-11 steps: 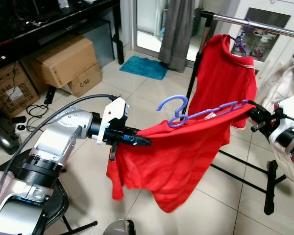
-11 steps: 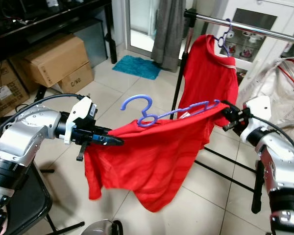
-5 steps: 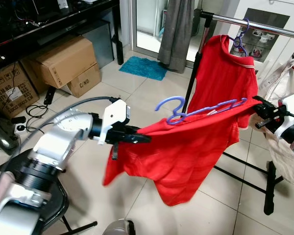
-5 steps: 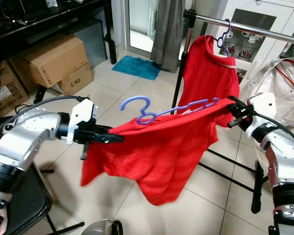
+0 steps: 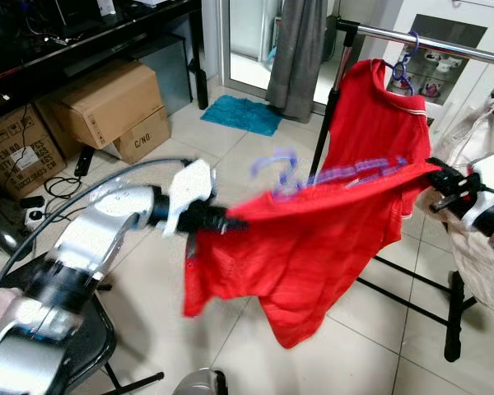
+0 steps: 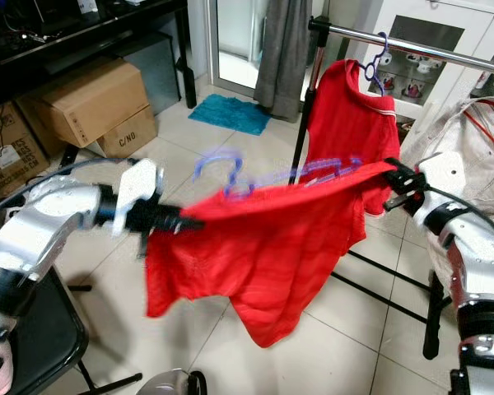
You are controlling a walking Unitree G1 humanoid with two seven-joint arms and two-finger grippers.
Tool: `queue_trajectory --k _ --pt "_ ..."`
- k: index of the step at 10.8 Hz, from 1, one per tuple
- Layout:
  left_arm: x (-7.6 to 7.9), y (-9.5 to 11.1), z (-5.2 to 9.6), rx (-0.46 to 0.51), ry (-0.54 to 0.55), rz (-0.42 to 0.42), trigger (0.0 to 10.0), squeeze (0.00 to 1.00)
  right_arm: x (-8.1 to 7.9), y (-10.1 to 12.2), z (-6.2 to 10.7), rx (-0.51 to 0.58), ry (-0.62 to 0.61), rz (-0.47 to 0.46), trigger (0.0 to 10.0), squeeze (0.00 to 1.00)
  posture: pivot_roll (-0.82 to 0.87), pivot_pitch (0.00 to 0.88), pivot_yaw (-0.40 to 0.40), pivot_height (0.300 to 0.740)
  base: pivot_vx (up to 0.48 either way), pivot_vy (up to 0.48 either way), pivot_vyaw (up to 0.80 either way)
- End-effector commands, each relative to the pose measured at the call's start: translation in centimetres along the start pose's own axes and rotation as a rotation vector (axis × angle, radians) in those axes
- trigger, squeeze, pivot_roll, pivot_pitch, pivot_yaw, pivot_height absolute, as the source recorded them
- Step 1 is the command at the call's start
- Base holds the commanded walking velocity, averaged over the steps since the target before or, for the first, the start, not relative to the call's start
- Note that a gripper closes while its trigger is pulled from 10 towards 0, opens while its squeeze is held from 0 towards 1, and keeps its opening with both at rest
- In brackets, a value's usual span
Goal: Hang hanger
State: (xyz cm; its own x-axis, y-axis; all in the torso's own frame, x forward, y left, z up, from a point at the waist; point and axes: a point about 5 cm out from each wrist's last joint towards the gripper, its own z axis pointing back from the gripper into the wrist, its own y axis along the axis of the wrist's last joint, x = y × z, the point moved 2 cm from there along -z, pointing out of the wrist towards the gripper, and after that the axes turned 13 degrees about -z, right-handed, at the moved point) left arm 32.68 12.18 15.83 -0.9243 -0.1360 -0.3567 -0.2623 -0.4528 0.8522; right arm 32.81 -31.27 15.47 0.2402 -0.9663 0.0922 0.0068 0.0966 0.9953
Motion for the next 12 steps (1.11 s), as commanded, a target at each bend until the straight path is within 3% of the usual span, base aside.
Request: queue_trajectory --k 1,3,5,7,10,12 --pt "-0.5 -5.3 4.2 -0.226 0.158 0.173 0.0 0.0 9.2 3.7 5.8 0.12 -0.499 -0.045 0.0 0.0 0.01 0.0 0.036 0.74 0.0 0.0 0.0" --pt "-1.1 -5.3 3.7 -0.233 0.22 0.18 0.0 0.0 8.7 3.6 5.5 0.129 -0.471 -0.052 0.0 0.0 0.01 0.0 0.039 0.74 0.0 0.0 0.0" --pt "-0.6 -4.4 2.6 -0.16 0.155 0.162 0.0 0.0 8.2 3.7 5.1 0.14 -0.431 -0.053 0.0 0.0 0.0 0.0 0.041 0.74 0.0 0.0 0.0" --pt "-0.4 -4.6 2.8 -0.184 0.109 0.166 0.0 0.0 7.9 4.2 4.9 0.161 -0.385 -0.061 0.0 0.0 0.0 0.0 0.04 0.74 0.0 0.0 0.0" --pt "0.4 -5.2 2.5 -0.249 -0.016 0.17 0.0 0.0 5.5 6.2 3.5 0.233 -0.178 -0.072 0.0 0.0 0.01 0.0 0.038 0.74 0.0 0.0 0.0" --pt "0.2 -5.1 1.6 -0.268 -0.057 0.153 0.0 0.0 3.1 8.4 2.7 0.288 -0.029 -0.031 0.0 0.0 0.0 0.0 0.042 0.74 0.0 0.0 0.0"
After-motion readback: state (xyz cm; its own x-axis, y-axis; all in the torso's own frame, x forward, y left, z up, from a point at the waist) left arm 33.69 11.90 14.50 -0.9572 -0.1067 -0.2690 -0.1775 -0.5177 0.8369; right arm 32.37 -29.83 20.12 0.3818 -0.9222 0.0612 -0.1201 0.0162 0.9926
